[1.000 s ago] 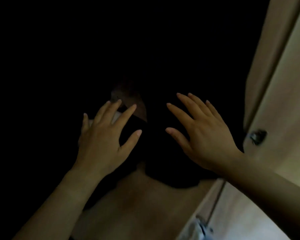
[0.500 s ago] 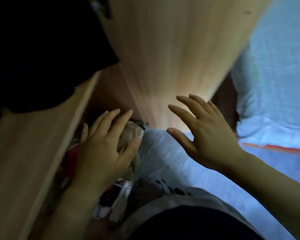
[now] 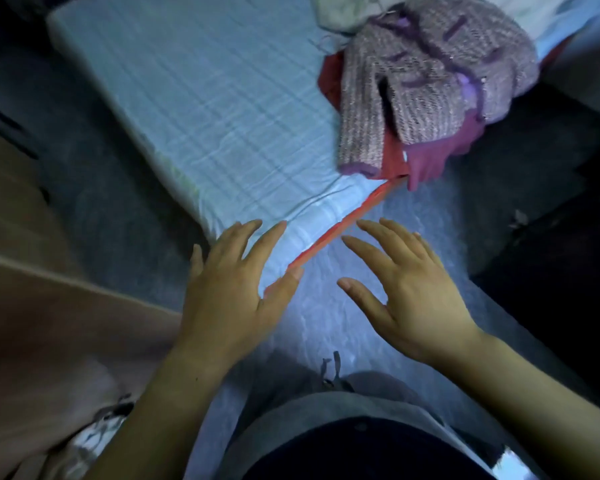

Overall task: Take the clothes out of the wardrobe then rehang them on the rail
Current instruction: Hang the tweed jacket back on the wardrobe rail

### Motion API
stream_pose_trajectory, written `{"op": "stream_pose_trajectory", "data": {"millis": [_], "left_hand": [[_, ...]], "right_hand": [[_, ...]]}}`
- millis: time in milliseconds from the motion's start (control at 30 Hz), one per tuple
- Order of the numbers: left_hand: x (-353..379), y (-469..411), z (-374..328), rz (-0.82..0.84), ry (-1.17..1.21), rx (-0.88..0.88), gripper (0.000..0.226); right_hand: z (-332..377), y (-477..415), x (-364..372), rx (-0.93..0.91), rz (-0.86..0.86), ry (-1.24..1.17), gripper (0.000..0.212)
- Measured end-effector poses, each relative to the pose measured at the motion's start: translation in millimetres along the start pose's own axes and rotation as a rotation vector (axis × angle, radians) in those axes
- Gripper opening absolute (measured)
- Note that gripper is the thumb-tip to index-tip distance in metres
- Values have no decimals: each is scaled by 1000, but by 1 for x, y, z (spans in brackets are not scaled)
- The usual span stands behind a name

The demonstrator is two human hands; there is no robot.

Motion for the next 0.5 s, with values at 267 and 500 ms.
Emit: {"op": "stream_pose_trajectory", "data": {"millis": [267, 500], "left_hand": [[82, -123, -29, 80, 22, 121, 61], [146, -290, -45, 114, 48, 88, 66]], "right_hand": [[-104, -86, 20, 173, -100, -5, 58], [-209, -230, 43, 206, -63, 3, 61]]}}
Point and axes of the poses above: each hand's wrist, its own y-axis away from the middle knuckle, its own x-axis out of the palm, z = x × y, the point moved 5 cm from there along -y, towards the middle knuckle, and after that the axes turned 14 degrees about -z, right-handed, at the moved point
